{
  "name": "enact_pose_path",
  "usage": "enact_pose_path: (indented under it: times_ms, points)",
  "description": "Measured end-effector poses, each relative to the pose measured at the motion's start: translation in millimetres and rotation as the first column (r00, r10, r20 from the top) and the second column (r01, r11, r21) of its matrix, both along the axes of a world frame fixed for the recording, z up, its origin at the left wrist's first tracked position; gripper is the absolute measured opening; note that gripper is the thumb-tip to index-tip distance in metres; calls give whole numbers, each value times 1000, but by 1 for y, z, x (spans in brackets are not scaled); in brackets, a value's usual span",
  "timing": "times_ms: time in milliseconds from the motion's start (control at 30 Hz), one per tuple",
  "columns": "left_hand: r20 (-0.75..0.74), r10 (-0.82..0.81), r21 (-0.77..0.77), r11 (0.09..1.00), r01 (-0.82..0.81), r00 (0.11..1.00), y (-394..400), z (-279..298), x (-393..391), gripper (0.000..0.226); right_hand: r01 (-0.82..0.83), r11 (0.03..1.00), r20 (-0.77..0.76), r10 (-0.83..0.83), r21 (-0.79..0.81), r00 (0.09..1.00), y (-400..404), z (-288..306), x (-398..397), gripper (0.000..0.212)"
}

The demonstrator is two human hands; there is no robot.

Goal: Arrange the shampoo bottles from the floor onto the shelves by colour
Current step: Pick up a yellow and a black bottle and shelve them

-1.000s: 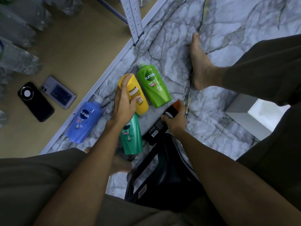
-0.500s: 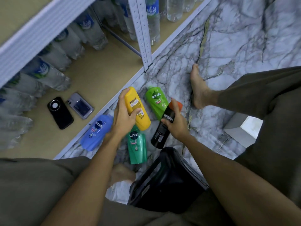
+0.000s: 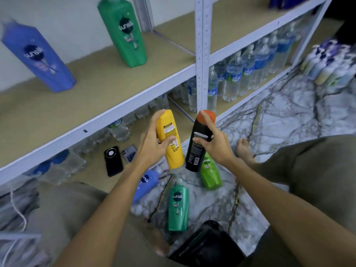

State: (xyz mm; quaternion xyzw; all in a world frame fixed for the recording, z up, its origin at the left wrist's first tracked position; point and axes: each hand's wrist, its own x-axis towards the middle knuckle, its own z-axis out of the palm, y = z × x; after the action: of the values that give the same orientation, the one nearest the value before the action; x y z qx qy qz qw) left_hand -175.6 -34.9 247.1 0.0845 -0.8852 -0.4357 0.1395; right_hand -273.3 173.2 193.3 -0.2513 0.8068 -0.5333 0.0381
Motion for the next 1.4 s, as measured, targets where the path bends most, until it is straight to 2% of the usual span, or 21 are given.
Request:
enact_pose_path:
  times_ms: [200, 333, 600, 900, 1233, 1400]
  points:
    - [-178, 31, -103, 993, -50, 984, -7, 92, -1, 72, -84, 991, -246, 57, -101, 968, -28, 98, -15, 88]
    - [-333, 96, -49, 992, -119, 938, -19, 151, 1, 71, -158, 978, -358, 101, -134, 928, -47, 165, -17, 86]
    - [-461, 97, -109, 980, -165, 882, -39, 278, 22, 70, -247, 950, -513, 117, -192, 851, -75, 298, -14, 83]
    - [-593, 72, -173, 961, -214, 802, -65, 398, 39, 71, -424, 862, -612, 183, -277, 770, -109, 423, -15, 75]
    - [-746, 85, -202, 916, -347, 660, -91, 517, 29, 69, -542, 781, -725, 175, -309, 666, -152, 547, -34, 71]
    - [-784, 74, -204, 907, -369, 616, -101, 574, 19, 70, -565, 741, -750, 127, -363, 649, -168, 599, -54, 69]
